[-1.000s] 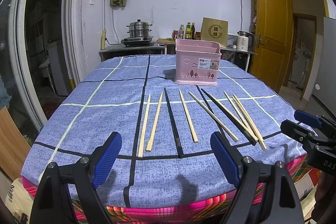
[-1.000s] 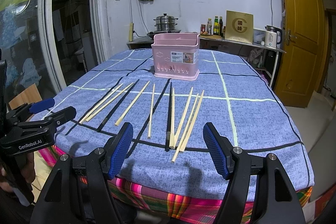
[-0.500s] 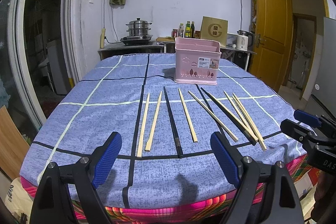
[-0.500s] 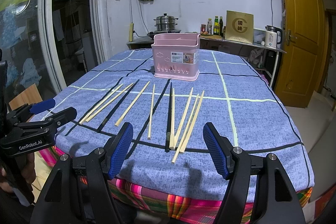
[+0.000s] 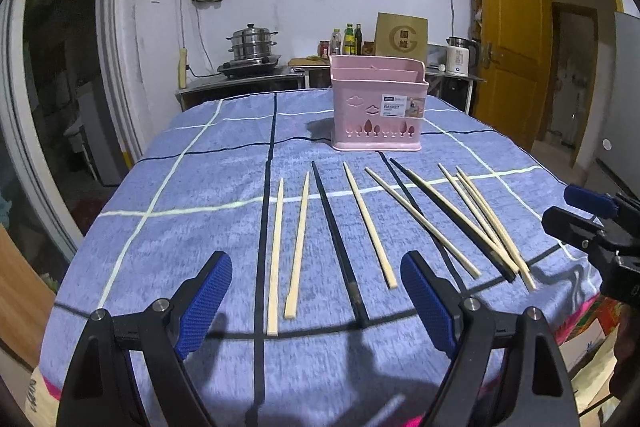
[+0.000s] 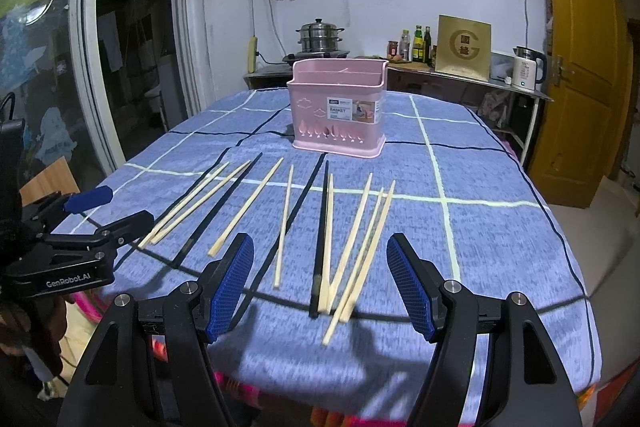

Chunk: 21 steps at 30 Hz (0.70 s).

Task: Organize utensils
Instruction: 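Lower both tools toward the row of chopsticks on the cloth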

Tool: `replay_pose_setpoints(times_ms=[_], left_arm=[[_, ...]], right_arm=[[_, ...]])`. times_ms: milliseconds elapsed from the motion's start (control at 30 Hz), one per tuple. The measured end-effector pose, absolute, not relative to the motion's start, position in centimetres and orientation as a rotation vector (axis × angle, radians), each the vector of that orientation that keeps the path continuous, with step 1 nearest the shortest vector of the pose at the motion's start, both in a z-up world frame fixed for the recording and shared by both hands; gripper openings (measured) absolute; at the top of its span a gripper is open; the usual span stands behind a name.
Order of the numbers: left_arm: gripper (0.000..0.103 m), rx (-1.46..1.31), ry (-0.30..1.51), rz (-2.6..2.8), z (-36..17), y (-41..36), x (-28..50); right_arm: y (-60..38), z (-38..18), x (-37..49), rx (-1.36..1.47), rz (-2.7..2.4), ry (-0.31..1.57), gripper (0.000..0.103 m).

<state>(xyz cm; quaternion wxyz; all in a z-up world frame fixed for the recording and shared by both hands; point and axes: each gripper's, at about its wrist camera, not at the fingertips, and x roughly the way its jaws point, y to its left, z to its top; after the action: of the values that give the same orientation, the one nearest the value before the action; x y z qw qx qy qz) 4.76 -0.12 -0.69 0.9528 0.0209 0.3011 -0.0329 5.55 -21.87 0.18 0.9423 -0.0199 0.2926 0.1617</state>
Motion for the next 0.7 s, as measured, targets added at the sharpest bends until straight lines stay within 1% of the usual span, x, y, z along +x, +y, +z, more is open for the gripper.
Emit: replay_pose_setpoints(times_ms=[167,300,367,500,567,700], left_arm=[[0.084,0.027,0.634,-0.074,-0.6,0.8,7.4],[0.084,0.017,0.705,-0.119,-0.7,1.4,10.6],[0.082,0.032,0.731,-0.125,-0.9,1.5,11.8],[0.079,0.026,0.790,-0.160,-1.2,1.8,14.9],[0.075,0.020,0.815,-0.180,-1.5,1.8,16.2],[0.065,0.032,0.856,-0.205,-2.1,1.8,18.3]], right_arm=[[-21.6,-0.2,8.1,-0.047,0.343,0.622,0.069],[-21.6,-0.5,10.5,-0.054,0.352,0.663,0.068],[-21.6,-0.7,11.8,-0.056,0.349,0.687,0.060],[-21.8,-1.3,14.6,-0.048,0.344,0.740,0.048],[-22.0,-1.7,16.0,-0.050,0.335,0.767,0.039],[-22.0,-2.5,18.1,-0.040,0.336,0.818,0.033]])
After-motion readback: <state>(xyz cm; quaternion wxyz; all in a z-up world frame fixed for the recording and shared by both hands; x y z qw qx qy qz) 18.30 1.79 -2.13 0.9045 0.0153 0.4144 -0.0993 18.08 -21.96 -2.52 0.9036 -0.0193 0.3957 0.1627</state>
